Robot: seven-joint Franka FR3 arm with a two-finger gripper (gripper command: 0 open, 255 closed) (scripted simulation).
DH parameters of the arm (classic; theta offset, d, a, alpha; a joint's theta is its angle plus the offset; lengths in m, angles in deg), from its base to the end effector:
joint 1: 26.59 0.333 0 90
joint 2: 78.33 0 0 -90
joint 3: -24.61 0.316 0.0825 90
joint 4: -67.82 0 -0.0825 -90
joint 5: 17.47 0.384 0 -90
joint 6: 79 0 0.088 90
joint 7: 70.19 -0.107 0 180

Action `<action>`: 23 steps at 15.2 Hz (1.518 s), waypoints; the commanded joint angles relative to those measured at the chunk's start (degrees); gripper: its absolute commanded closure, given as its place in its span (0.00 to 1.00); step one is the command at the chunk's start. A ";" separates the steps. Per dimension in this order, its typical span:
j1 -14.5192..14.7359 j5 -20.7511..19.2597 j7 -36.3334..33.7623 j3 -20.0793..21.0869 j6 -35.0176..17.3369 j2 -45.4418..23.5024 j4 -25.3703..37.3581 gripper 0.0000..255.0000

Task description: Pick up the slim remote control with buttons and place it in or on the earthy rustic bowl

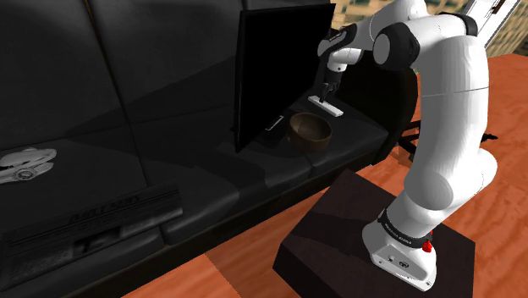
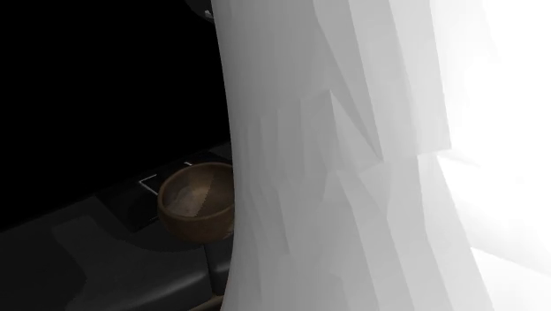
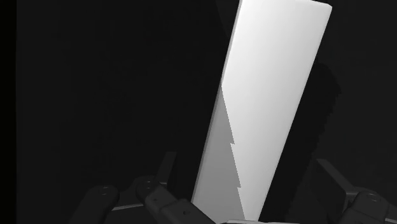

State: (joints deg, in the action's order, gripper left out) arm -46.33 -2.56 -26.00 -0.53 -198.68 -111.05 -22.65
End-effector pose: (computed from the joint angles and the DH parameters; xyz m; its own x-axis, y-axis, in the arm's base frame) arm 0.5263 -0.4457 0.3299 0.9967 -0.0808 -0.0054 -0.0808 -0.9967 0.0038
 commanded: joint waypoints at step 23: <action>0.01 0.45 0.24 0.29 -1.53 -1.02 -0.73 1.00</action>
State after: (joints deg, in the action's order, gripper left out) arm -46.37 -1.98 -25.72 -0.17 -200.67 -112.37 -23.62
